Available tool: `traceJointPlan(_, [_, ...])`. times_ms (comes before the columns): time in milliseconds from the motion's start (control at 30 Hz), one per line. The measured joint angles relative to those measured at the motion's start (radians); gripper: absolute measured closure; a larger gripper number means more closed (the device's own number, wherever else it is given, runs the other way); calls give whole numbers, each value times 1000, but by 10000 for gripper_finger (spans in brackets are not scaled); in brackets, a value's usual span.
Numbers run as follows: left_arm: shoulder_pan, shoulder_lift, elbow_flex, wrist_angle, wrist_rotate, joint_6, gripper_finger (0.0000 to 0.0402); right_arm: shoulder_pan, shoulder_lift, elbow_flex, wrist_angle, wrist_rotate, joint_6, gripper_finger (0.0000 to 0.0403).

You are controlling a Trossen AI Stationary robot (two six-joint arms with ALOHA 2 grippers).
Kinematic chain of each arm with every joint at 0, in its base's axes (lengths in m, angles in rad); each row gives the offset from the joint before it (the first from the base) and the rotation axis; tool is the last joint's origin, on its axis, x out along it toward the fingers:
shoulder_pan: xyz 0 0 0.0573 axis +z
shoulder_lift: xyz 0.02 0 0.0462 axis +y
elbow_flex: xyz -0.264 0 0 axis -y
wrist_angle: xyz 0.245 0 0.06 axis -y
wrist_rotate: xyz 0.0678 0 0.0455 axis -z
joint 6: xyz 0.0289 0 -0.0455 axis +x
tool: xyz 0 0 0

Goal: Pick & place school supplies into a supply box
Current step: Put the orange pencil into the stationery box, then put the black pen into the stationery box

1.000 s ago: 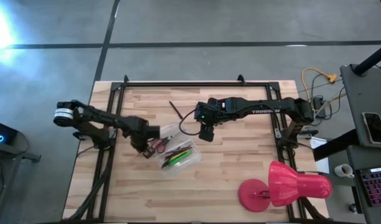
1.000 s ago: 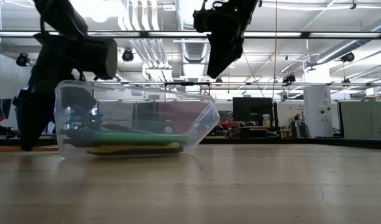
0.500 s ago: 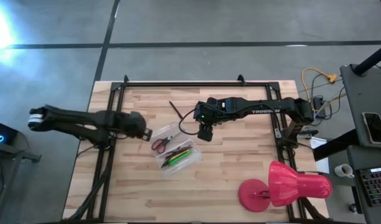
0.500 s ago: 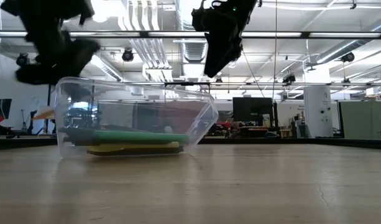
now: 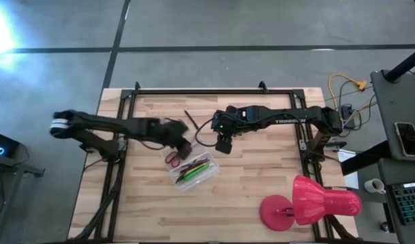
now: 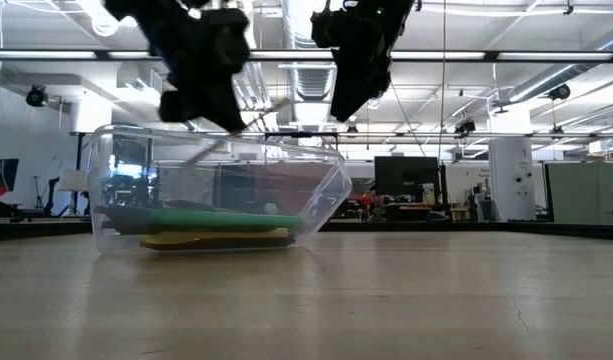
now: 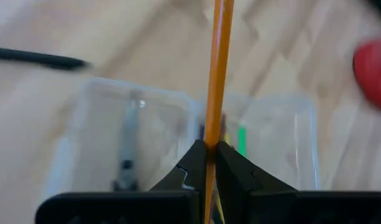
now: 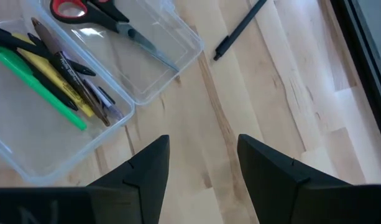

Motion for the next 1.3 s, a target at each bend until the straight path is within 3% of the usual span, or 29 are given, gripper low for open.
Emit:
traceJointPlan(167, [-2, 201, 110, -38, 191, 92, 396, 0, -30, 0, -39, 25, 42, 220])
traceJointPlan(300, [-5, 302, 165, -186, 300, 108, 396, 0, -57, 0, -79, 52, 53, 220])
traceJointPlan(533, [-95, 318, 162, -197, 399, 76, 396, 1, -79, -2, -103, 53, 110, 220])
traceJointPlan(900, [-136, 318, 125, -198, 471, 35, 394, 9, -80, -14, -102, 51, 170, 220])
traceJointPlan(1300, [-140, 318, 126, -190, 450, 79, 335, 26, -77, -24, 12, 49, 186, 220])
